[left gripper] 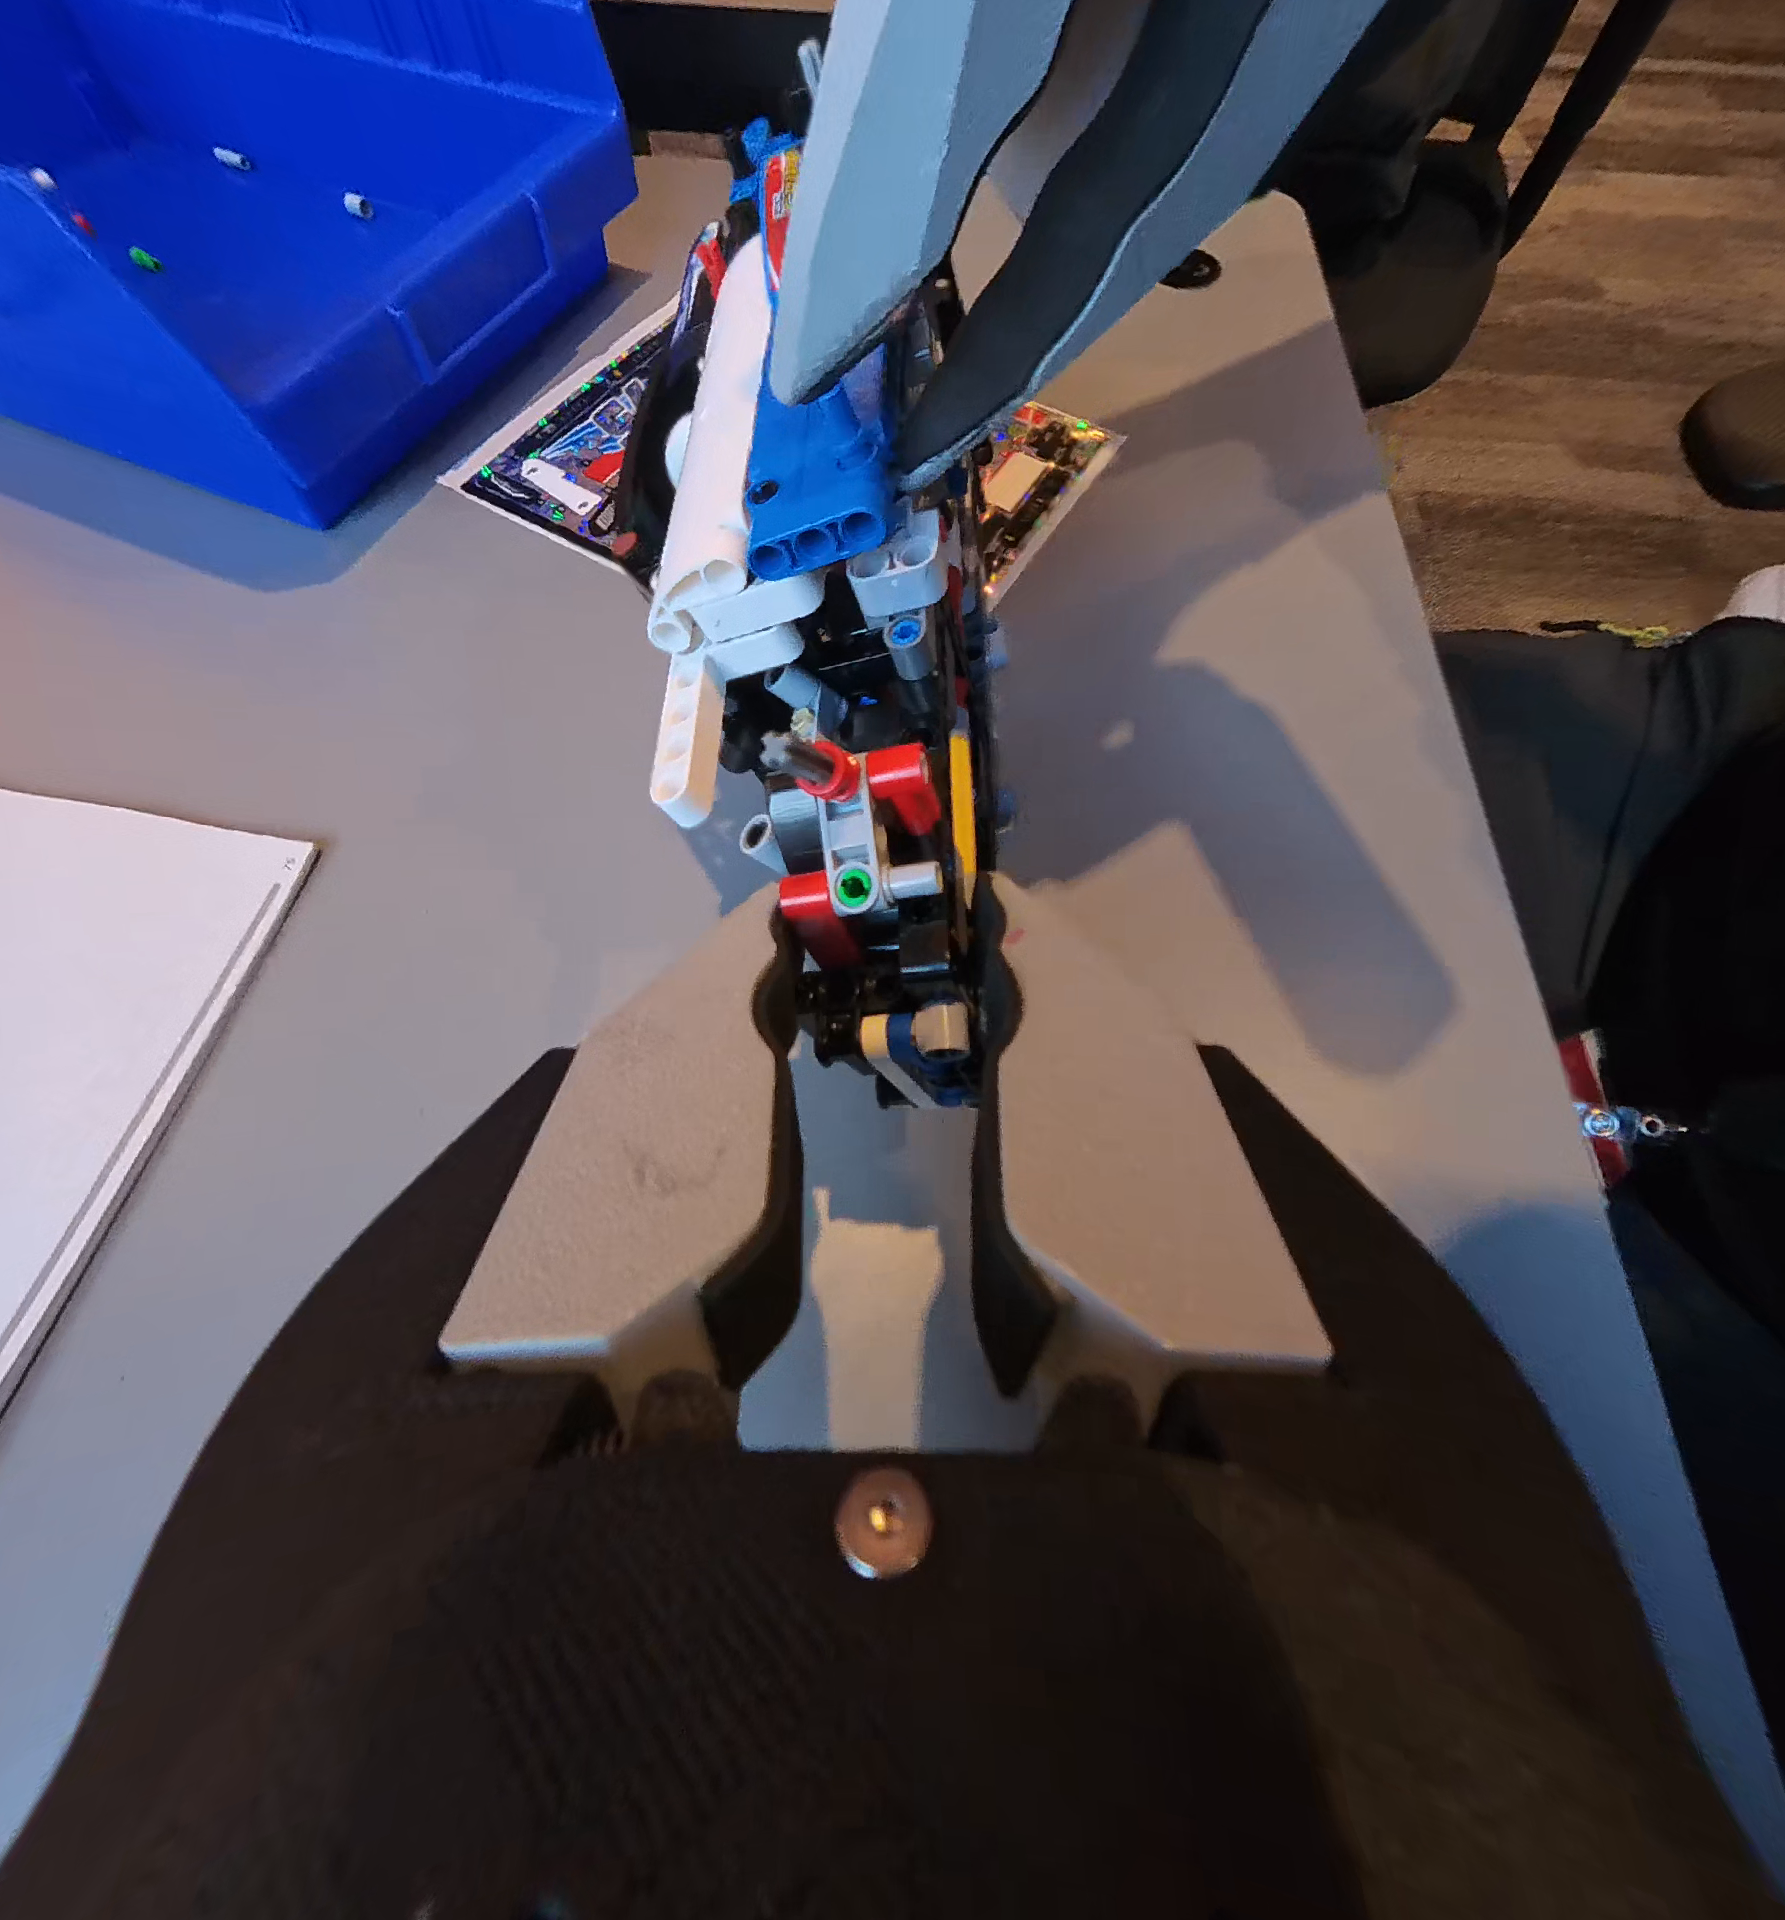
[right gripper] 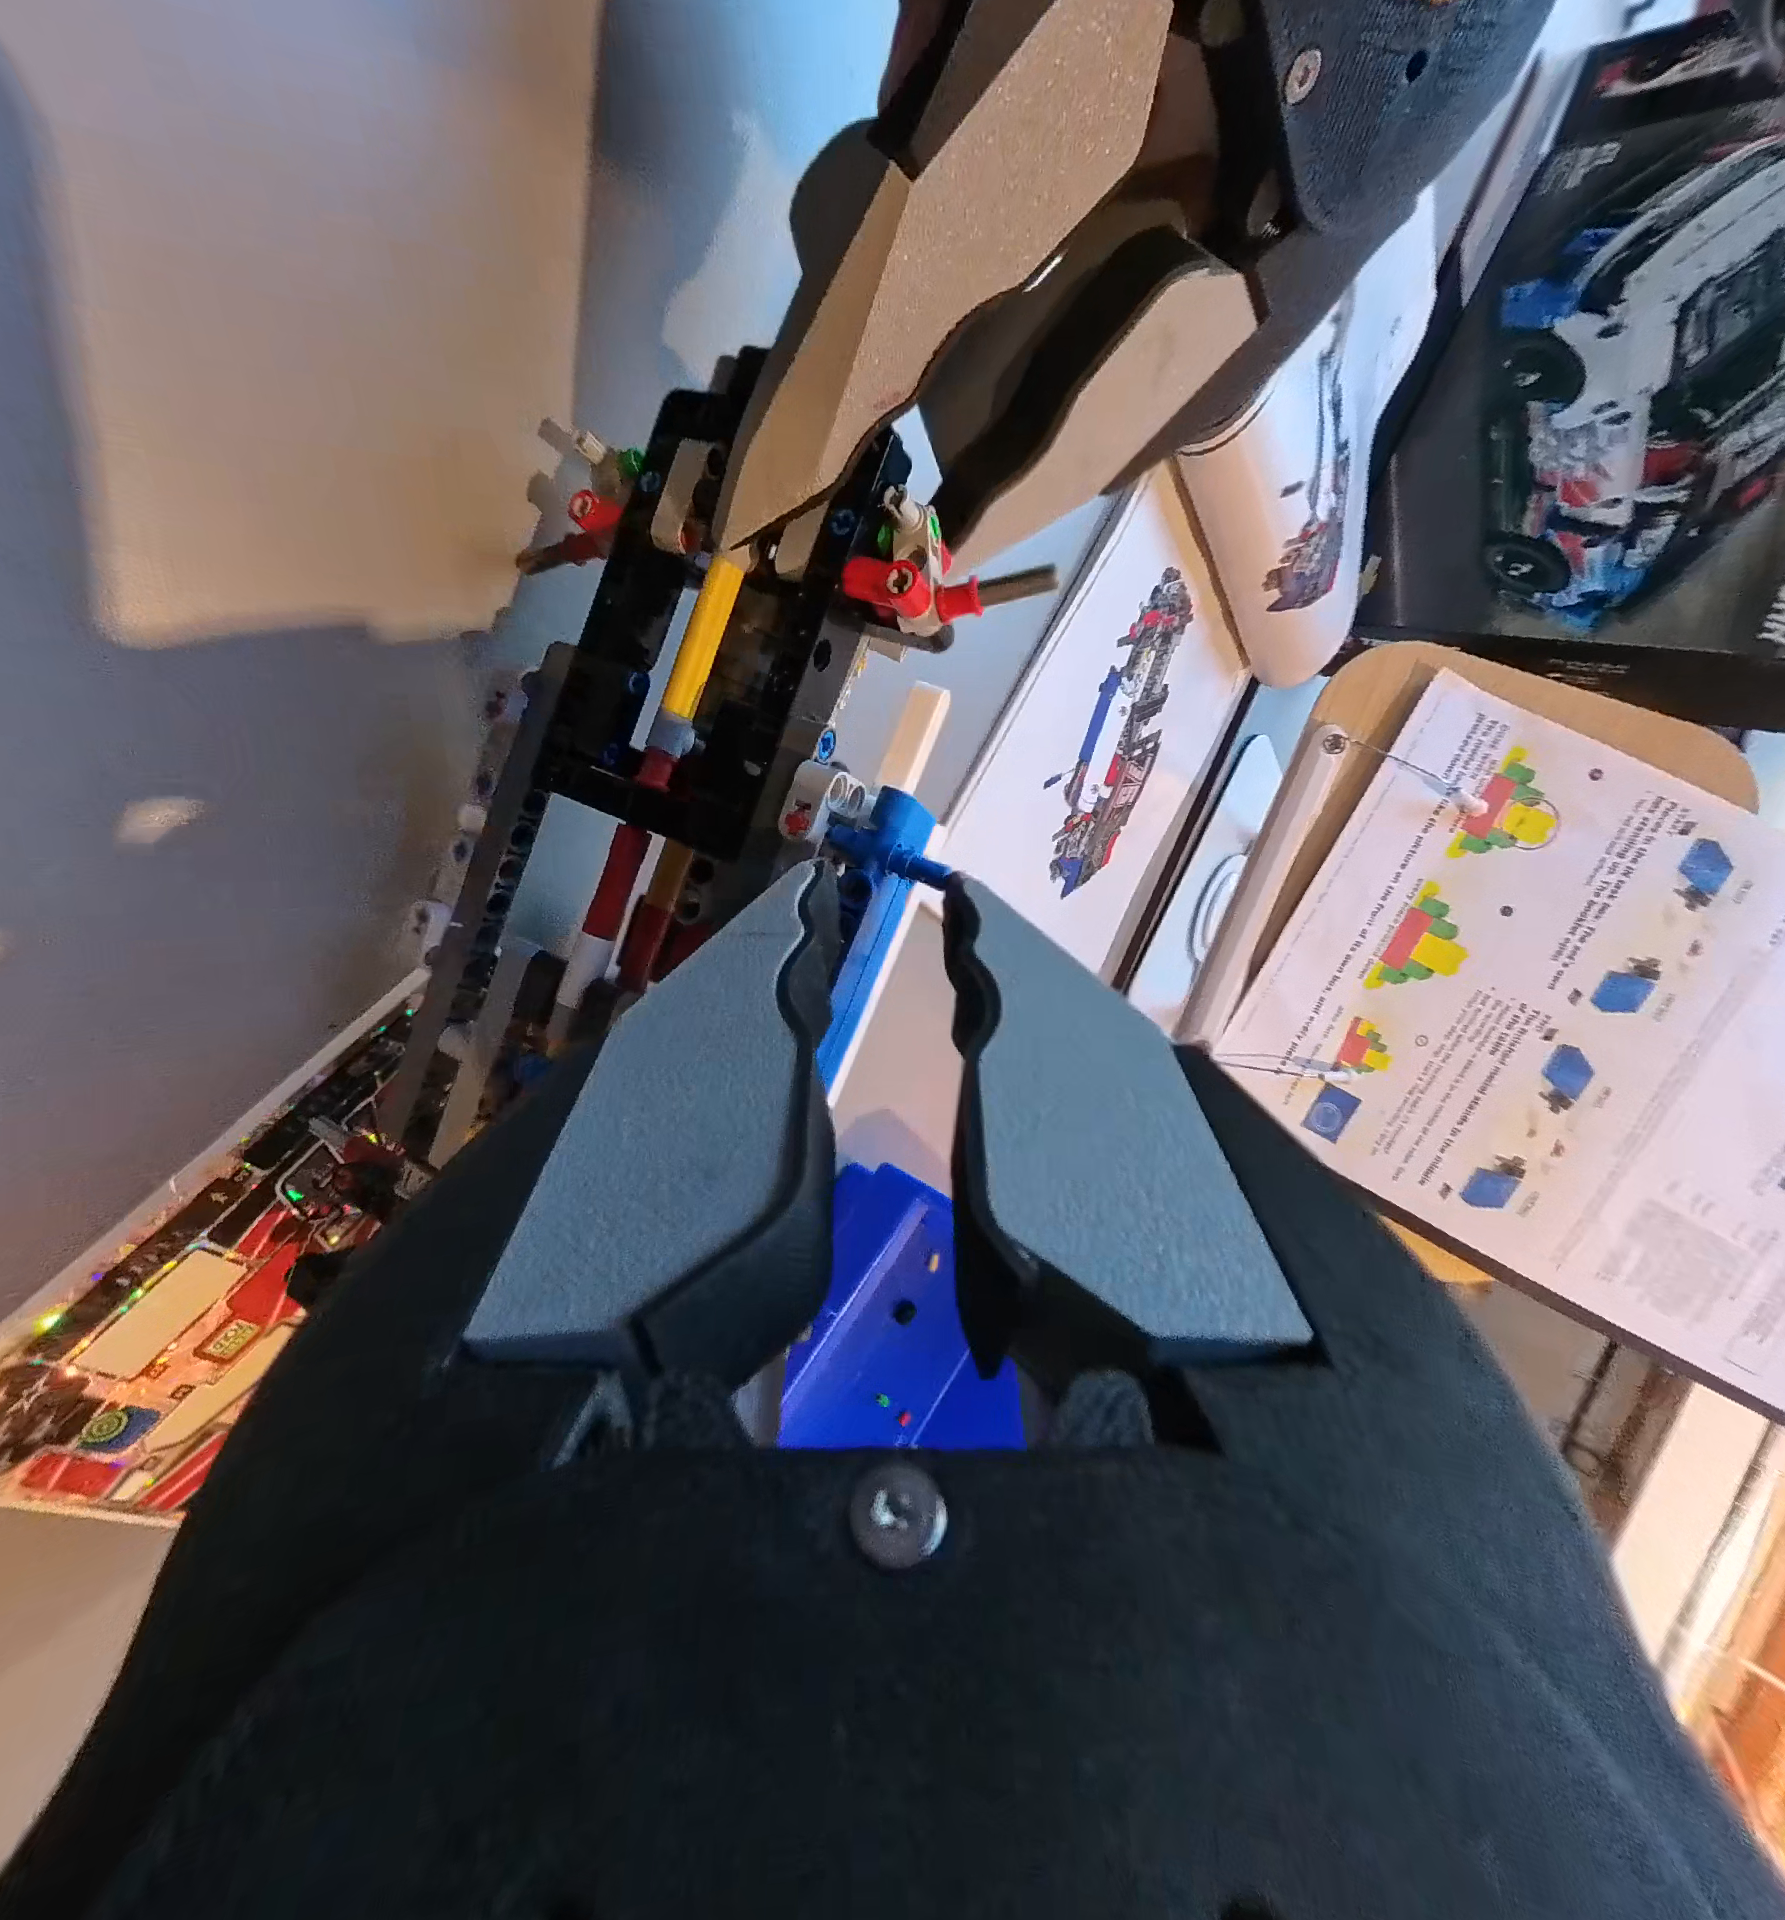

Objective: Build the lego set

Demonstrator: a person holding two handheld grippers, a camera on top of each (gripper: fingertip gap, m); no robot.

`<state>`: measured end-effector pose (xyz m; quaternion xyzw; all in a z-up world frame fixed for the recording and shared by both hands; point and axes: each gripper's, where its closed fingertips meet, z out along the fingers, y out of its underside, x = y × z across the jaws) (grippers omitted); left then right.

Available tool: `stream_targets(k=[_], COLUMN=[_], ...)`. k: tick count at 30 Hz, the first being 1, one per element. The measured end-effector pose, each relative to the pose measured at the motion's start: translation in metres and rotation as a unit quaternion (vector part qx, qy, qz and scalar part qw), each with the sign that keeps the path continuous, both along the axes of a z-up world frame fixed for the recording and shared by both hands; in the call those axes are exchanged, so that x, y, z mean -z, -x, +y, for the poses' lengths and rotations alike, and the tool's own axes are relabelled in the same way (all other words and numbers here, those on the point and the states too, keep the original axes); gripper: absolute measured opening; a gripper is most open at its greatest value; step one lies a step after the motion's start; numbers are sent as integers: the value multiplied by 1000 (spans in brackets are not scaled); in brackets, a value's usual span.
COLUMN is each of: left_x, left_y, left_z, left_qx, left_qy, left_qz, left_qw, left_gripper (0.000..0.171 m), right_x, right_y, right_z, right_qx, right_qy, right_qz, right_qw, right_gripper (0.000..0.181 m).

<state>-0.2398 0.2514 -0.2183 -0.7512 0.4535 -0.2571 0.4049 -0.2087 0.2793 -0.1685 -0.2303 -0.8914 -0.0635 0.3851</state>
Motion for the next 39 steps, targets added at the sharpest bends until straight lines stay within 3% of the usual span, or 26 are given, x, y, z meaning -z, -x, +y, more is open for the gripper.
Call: stream_targets(k=[9,11,15,20,24,31,39], left_x=[-8,-9,-5,-6,-4,-5,-6], left_y=[-13,-15,-19,-22,-24,-31,-31], left_z=[-6,-7,-8,-8,-7,-10,-12], left_qx=[14,18,20,27,32,41,39], left_qy=[-75,-97,-111,-153,-204,-202,-196], left_qz=[41,57,71,89,117,109,108], left_qw=[996,993,991,984,971,972,974], left_gripper=[28,28,28,27,26,26,26], right_x=[-10,-16,-32,-19,-17,-12,-9], right_y=[-20,-26,-40,-45,-48,-55,-49], right_z=[-21,-28,-37,-40,-54,-62,-56], right_qx=[28,63,129,172,192,192,182], right_qy=[-53,1,128,166,173,156,97], right_qz=[63,101,169,136,180,160,120], right_qw=[996,993,969,961,949,956,971], right_gripper=[17,11,16,13,13,11,27])
